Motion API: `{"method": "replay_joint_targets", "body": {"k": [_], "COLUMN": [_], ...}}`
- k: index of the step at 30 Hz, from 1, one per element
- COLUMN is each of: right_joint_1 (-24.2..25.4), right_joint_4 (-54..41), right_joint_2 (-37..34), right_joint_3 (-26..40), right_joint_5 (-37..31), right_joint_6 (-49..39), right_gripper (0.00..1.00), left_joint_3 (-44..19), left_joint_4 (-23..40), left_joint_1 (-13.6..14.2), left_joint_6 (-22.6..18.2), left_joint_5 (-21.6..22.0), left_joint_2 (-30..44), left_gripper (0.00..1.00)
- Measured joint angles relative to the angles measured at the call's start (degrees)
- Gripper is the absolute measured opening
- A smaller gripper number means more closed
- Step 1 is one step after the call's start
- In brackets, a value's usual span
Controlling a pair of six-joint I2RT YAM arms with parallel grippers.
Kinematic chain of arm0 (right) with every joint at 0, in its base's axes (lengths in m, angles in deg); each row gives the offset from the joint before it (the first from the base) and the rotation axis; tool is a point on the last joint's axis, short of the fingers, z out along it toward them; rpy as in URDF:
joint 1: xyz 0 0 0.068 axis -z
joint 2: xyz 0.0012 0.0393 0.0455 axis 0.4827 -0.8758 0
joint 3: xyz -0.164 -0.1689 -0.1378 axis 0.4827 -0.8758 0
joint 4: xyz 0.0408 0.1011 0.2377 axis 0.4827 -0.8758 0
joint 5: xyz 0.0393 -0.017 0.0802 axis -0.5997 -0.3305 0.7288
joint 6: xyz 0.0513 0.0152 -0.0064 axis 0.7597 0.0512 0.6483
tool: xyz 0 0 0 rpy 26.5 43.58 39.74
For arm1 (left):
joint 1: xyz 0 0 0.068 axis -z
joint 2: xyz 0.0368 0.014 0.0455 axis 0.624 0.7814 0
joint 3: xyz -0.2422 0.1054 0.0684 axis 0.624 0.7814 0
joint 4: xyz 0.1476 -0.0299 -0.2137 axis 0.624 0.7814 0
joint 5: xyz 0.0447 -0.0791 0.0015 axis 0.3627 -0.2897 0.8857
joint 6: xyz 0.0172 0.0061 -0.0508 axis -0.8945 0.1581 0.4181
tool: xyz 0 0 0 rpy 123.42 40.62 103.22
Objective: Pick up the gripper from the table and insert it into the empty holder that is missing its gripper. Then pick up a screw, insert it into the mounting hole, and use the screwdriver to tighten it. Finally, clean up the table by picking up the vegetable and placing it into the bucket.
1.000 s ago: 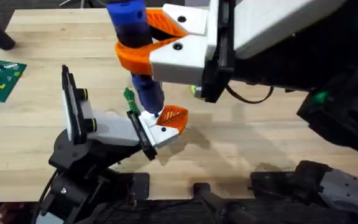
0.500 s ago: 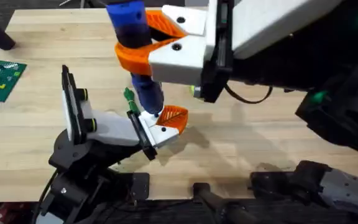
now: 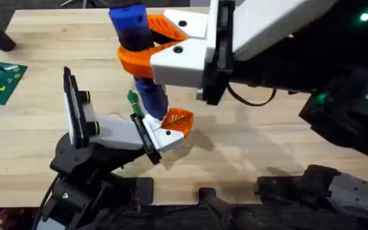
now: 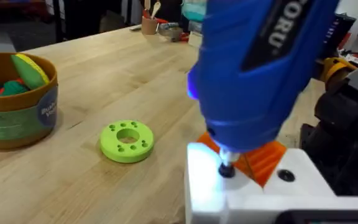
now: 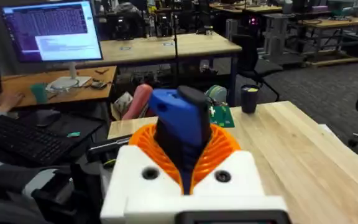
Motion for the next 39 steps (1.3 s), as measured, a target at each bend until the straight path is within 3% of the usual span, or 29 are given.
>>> {"method": "replay_joint_targets", "body": {"k": [24, 33, 39], "right_joint_1": [0.05, 4.89, 5.11], "right_joint_4": [1.71, 7.65, 7.26], "right_joint_2": [0.07, 8.72, 8.76], "right_joint_3": [-0.02, 0.03, 0.11], "right_joint_5": [0.34, 0.52, 0.70], "right_joint_6": [0.20, 1.33, 1.70], "right_gripper": [0.049, 0.049, 0.049], "left_joint_3": [0.00, 0.00, 0.00], "left_joint_4": [-0.01, -0.01, -0.01], "left_joint_1": [0.00, 0.00, 0.00], "left_joint_6": [0.00, 0.00, 0.00], "left_joint_5": [0.02, -0.02, 0.00], "left_joint_2": [0.00, 0.00, 0.00], "left_gripper": [0.011, 0.011, 0.011]}}
